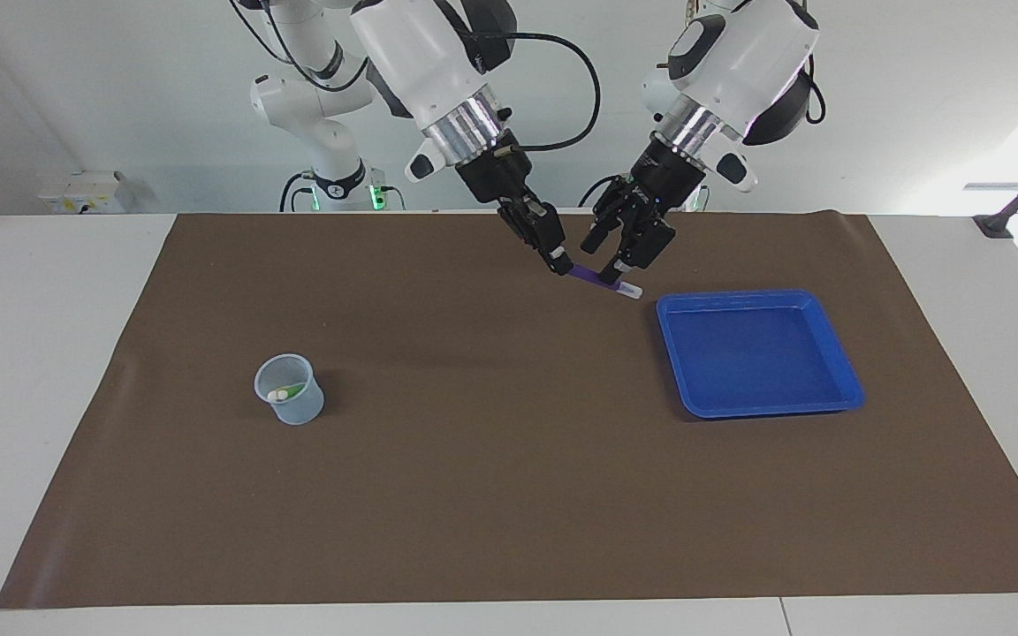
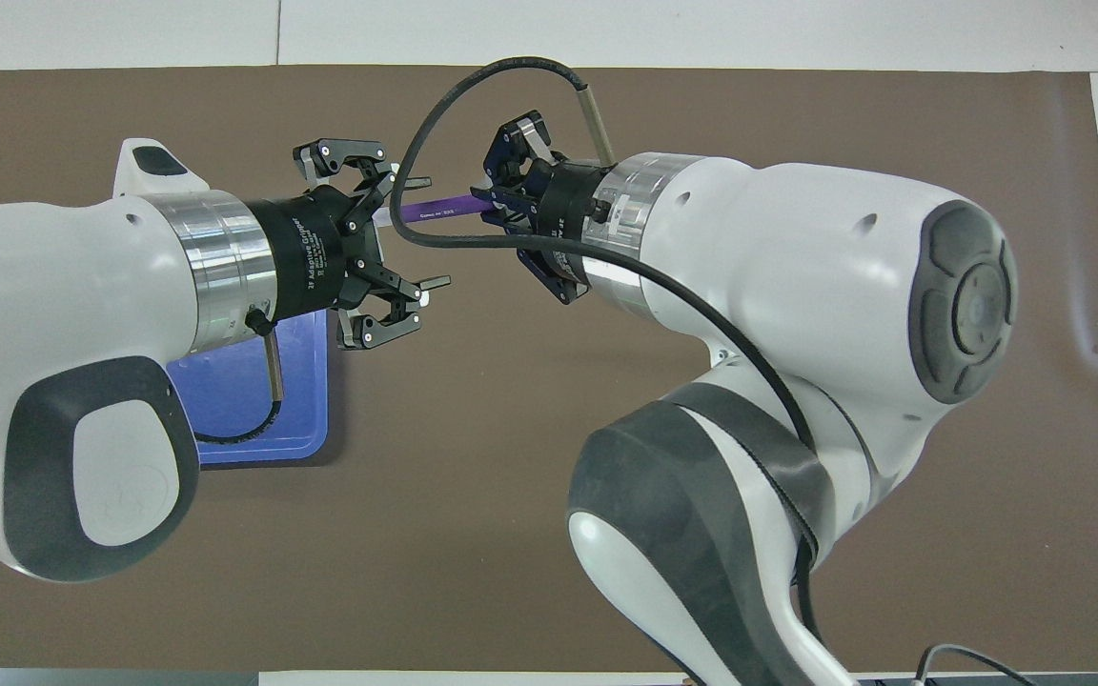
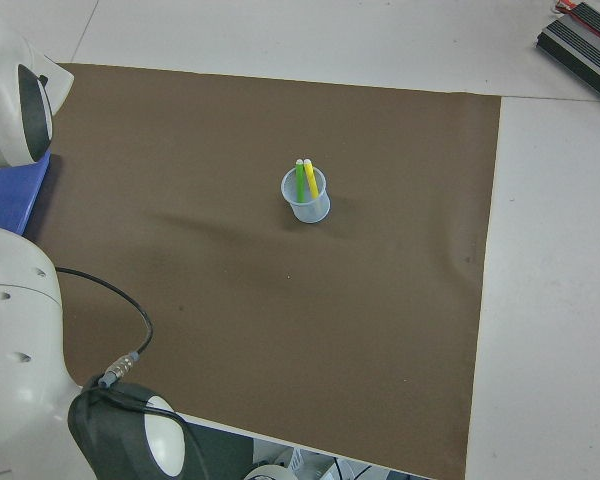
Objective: Right arm passes pens to left for tray arrangement
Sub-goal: 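Close the left gripper on the purple pen and open the right gripper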
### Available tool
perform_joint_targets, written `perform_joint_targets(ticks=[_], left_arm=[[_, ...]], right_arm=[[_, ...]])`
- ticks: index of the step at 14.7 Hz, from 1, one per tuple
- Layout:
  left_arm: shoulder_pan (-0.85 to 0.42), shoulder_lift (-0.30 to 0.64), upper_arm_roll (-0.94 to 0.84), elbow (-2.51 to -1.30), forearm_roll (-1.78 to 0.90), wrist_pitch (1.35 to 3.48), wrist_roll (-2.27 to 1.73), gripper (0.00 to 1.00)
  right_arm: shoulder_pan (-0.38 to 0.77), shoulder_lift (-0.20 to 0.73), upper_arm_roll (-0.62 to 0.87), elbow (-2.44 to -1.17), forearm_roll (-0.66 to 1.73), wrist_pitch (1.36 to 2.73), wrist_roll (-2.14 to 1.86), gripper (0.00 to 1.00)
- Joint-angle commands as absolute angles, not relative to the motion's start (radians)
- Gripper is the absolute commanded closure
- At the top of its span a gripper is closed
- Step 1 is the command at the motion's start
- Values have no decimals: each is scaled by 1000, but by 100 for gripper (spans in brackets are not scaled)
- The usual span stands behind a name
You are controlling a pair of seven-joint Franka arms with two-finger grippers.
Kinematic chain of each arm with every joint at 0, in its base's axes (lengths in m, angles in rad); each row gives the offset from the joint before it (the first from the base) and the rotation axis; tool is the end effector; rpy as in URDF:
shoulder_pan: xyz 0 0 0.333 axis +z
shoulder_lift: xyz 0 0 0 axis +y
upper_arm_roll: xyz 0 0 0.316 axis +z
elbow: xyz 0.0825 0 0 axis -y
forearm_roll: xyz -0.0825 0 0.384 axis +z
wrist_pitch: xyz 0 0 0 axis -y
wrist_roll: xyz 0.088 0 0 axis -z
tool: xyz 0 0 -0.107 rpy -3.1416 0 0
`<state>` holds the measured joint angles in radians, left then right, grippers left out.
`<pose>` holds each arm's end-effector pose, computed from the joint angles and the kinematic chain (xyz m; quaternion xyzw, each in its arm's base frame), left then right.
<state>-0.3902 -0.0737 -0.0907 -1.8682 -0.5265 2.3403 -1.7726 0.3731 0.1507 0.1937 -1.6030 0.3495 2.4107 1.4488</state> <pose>0.5125 -0.2782 0.6055 0.6690 0.6585 -0.0918 0.3322 0.5574 0.3458 0.6154 -0.8018 0.4785 -0.0303 0.3568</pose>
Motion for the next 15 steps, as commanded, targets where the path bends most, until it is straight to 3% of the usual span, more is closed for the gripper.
perform_joint_targets(ticks=[1, 5, 15], left_arm=[[-408, -72, -81, -1879, -492, 2381, -1784, 21], [-425, -49, -81, -1876, -468, 2410, -1784, 22], [-414, -49, -81, -1850, -433, 2352, -1778, 44]], right_arm=[[367, 126, 198, -1638, 374, 2431, 1447, 100], [365, 124, 198, -1641, 374, 2431, 1439, 100], [365, 124, 198, -1643, 374, 2431, 1434, 100]])
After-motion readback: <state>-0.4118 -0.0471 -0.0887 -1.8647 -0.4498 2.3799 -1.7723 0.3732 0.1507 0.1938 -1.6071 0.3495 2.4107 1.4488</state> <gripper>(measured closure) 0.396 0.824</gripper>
